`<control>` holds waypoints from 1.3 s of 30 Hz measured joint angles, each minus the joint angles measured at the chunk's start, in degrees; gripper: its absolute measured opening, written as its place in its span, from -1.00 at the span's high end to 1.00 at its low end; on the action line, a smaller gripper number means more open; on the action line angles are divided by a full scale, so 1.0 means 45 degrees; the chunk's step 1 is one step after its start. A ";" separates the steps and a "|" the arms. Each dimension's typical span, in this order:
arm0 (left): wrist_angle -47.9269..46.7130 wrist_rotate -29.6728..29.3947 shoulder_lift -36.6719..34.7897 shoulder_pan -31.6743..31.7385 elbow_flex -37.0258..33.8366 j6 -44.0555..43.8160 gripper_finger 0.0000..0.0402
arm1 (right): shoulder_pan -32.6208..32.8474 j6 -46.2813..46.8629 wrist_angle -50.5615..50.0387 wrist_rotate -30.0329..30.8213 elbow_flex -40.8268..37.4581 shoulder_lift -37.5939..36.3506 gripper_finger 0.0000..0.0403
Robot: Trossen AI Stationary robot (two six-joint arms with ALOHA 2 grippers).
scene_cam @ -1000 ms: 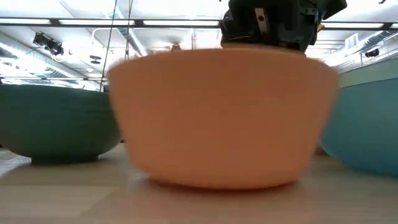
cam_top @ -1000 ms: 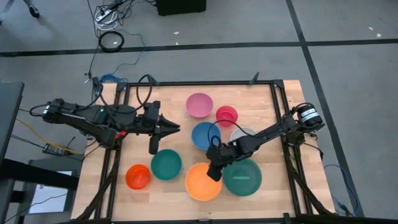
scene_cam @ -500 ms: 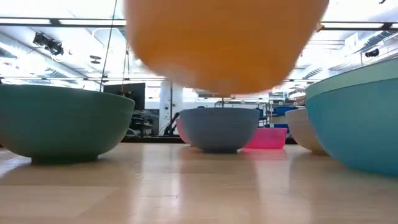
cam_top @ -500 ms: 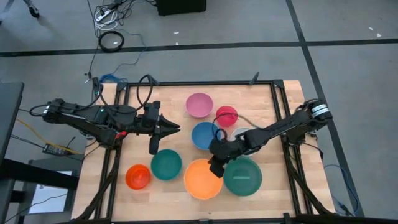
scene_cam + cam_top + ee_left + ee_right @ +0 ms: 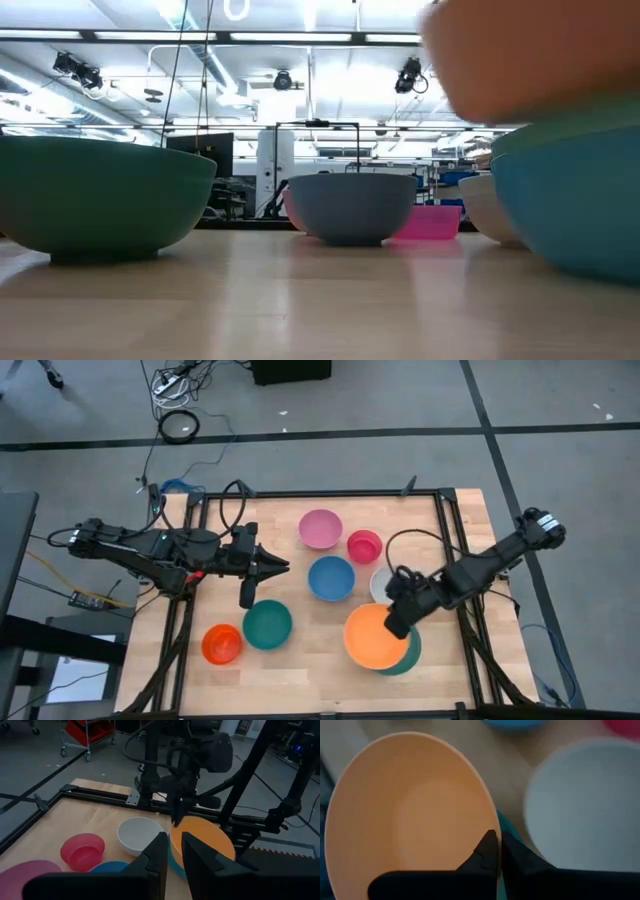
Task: Nest bowls inside each other
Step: Stack the yellow bowl on top of the light green bowl, then stack the blue bowl on top of the yellow bowl
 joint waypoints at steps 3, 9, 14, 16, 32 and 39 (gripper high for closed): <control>0.0000 -0.0033 0.0000 0.0000 0.0000 0.0005 0.68 | 0.0520 0.0718 -0.1050 0.0094 0.0000 0.0190 1.00; -0.0038 -0.0039 0.0000 0.0000 0.0000 0.0005 0.68 | 0.1186 0.1341 -0.1174 0.0334 -0.0010 0.0635 0.82; -0.0217 -0.0039 0.0000 0.0000 -0.0005 0.0005 0.68 | 0.1374 0.2136 -0.1323 0.0147 -0.0010 0.0631 0.47; -0.0347 -0.0039 0.0002 0.0000 -0.0005 0.0003 0.68 | 0.1431 0.2359 -0.1509 0.0140 -0.0010 0.0608 0.34; -0.2455 -0.0002 0.3220 0.0000 -0.0019 0.3263 0.68 | 0.2584 0.2508 -0.4269 0.6193 0.2064 0.0607 0.18; -0.2404 0.0777 0.6070 -0.0005 -0.0019 0.6269 0.68 | 0.2584 0.2009 -0.4740 0.6664 0.3221 0.0607 0.19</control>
